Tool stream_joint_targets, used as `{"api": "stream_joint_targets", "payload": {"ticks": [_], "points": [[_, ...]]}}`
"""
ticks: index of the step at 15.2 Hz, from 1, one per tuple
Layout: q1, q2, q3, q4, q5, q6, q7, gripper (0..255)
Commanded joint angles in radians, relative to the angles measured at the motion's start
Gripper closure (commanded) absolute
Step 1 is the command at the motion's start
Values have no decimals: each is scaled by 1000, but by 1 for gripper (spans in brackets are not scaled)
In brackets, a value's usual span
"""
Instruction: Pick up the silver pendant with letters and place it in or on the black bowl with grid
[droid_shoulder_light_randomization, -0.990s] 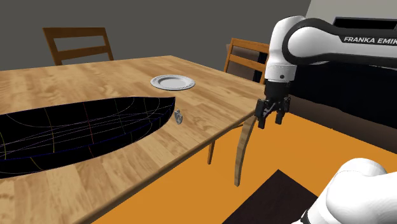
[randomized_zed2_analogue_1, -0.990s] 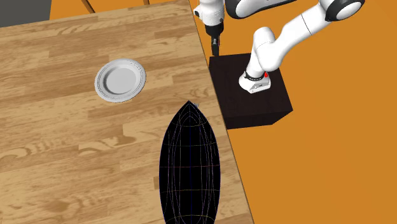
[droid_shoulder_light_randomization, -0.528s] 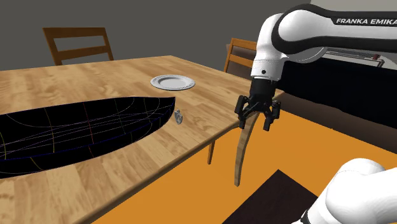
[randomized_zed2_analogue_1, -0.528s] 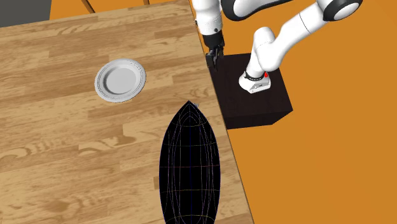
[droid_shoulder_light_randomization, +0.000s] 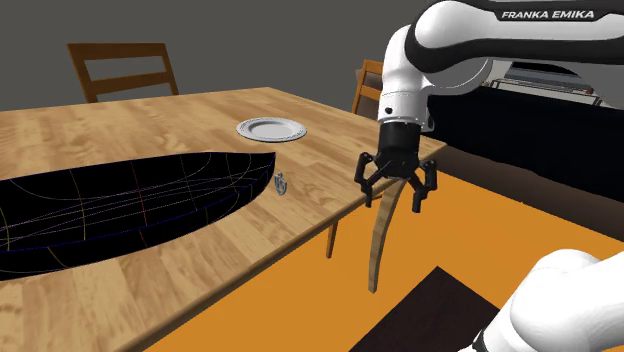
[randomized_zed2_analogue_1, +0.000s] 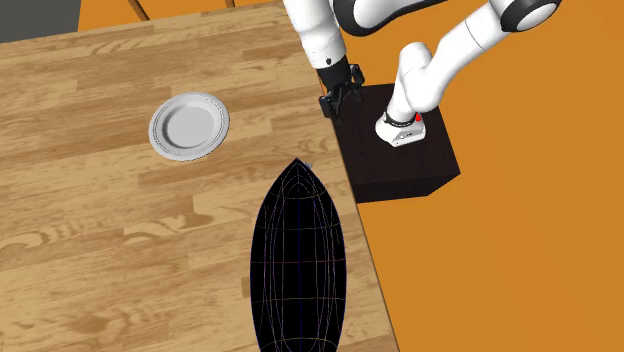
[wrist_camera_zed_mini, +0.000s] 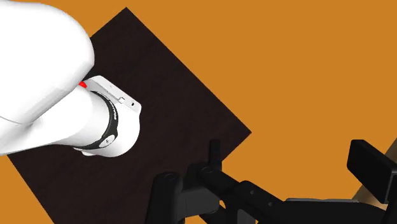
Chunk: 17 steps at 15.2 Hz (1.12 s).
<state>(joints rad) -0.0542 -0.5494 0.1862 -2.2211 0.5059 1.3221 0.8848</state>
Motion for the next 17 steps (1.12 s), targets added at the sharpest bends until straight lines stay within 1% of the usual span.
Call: {"api": "stream_joint_targets", "payload": {"ticks": [1, 2, 3, 7, 10, 17], "points": [[-6, 24, 44, 21, 218, 234, 102, 0], [-3, 25, 26, 26, 16, -27, 55, 0], [-2, 25, 26, 26, 16, -27, 55, 0], [-20, 58, 58, 48, 148, 77, 168, 0], [-54, 82, 98, 70, 243, 157, 239, 0], [-75, 156, 148, 132, 416, 379, 394, 0]]}}
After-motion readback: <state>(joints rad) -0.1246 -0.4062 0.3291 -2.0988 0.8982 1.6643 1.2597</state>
